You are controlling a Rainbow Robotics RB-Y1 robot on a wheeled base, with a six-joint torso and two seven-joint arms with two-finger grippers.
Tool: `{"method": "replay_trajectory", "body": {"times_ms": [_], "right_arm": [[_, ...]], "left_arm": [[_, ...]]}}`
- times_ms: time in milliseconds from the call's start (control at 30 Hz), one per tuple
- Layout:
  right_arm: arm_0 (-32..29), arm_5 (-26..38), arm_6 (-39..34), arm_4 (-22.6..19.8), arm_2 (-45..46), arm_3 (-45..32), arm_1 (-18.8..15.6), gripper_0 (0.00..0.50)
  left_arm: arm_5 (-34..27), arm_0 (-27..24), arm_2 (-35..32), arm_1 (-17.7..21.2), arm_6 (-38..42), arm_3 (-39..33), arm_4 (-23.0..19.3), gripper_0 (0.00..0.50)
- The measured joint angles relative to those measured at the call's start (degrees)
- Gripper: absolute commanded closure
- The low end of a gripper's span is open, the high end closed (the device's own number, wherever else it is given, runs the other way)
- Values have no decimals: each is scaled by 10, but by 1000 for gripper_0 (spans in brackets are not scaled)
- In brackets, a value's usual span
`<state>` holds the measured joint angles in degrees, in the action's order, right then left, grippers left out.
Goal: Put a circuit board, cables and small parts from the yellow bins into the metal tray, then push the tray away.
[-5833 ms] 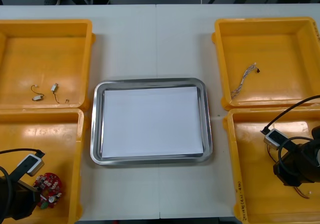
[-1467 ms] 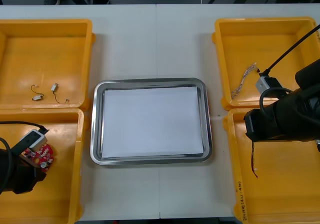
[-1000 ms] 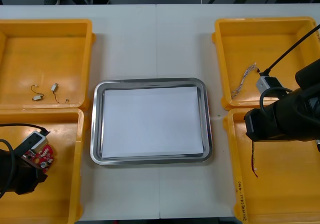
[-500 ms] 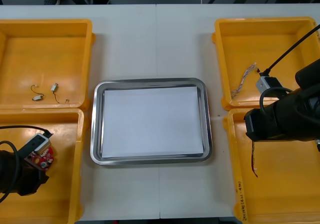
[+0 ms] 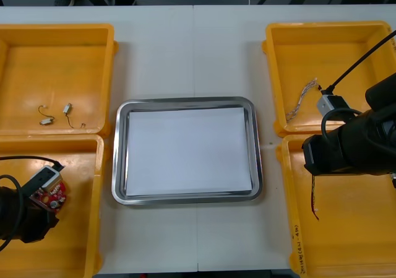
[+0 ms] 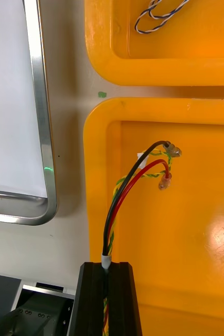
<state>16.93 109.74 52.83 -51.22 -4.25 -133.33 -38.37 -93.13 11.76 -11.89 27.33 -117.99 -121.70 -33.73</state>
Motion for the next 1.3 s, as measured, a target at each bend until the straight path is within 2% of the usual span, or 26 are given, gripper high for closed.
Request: {"method": "replay_trajectory", "body": {"times_ms": [333,400,433,467,500,567,633,667,1067,1300], "right_arm": [[0,0,0,0,0,0,0,500],[0,0,0,0,0,0,0,500],[0,0,0,0,0,0,0,500],[0,0,0,0,0,0,0,500],[0,0,0,0,0,0,0,500],[0,0,0,0,0,0,0,500],[0,0,0,0,0,0,0,500],[0,0,0,0,0,0,0,500],[0,0,0,0,0,0,0,500],[0,0,0,0,0,1,0,500]], "left_arm": [[13,0,2,0,0,13,1,46],[13,0,2,0,0,13,1,63],[13,0,2,0,0,13,1,93],[13,0,2,0,0,13,1,164],[13,0,2,0,0,13,1,290],[13,0,2,0,0,13,1,425],[13,0,2,0,0,14,1,489],[13,0,2,0,0,14,1,500],[11,0,0,0,0,10,-6,500],[-33,0,-30,0,0,-26,-26,500]]}}
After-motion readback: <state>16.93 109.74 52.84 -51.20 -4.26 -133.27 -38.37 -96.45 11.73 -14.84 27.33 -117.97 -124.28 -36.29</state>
